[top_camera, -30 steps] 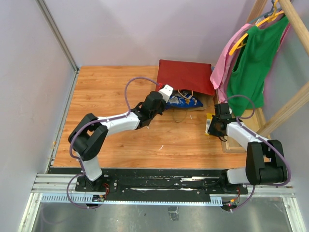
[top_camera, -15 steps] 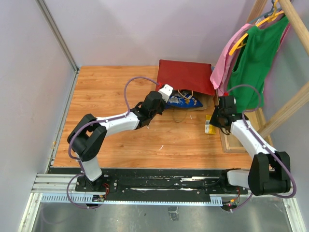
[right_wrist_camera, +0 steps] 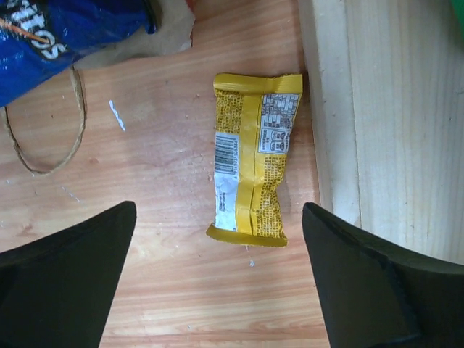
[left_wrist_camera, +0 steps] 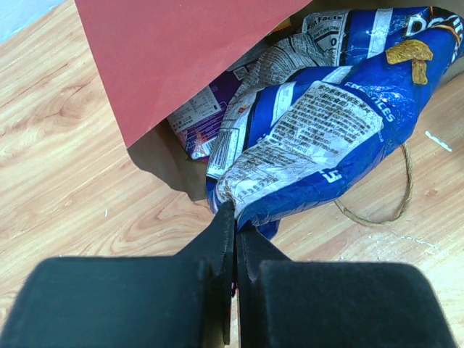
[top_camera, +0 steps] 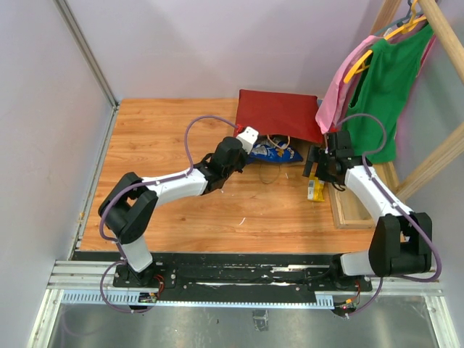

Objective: Take the snacks out of the paper bag
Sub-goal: Adjust the snack at the center of the board.

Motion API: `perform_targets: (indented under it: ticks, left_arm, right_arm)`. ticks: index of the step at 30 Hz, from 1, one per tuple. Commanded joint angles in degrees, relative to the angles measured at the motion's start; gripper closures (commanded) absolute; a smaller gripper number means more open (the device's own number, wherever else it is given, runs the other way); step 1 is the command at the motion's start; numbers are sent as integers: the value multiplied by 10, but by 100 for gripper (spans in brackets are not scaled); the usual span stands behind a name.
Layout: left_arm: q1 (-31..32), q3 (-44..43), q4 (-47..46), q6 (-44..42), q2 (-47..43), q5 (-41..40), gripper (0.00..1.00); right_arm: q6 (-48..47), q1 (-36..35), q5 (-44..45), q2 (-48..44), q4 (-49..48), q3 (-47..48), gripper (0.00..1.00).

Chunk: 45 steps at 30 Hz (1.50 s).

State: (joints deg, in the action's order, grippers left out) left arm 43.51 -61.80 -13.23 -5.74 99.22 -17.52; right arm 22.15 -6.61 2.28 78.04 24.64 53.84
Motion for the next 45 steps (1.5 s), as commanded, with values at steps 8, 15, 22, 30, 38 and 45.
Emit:
perform_targets:
  ticks: [8, 15, 22, 30, 38, 45]
  left_arm:
    - [-4, 4, -2, 2, -21, -2, 100]
    - [-4, 21, -1, 5, -38, -2, 100]
    - [-4, 28, -1, 13, -48, 9, 99]
    - [-4, 28, -11, 12, -35, 12, 99]
    - [-4, 21, -4, 12, -36, 25, 99]
    - [-4, 23, -2, 13, -34, 28, 99]
  right_arm:
    - [276, 6, -23, -77, 63, -40, 6]
    - [518, 6, 72, -82, 191, 13, 41]
    - [652, 21, 62, -48, 267, 35, 33]
    - [708, 23, 71, 14, 278, 54, 2]
    - [753, 33, 76, 65, 219, 39, 2]
    - [763, 53, 72, 102, 156, 17, 1]
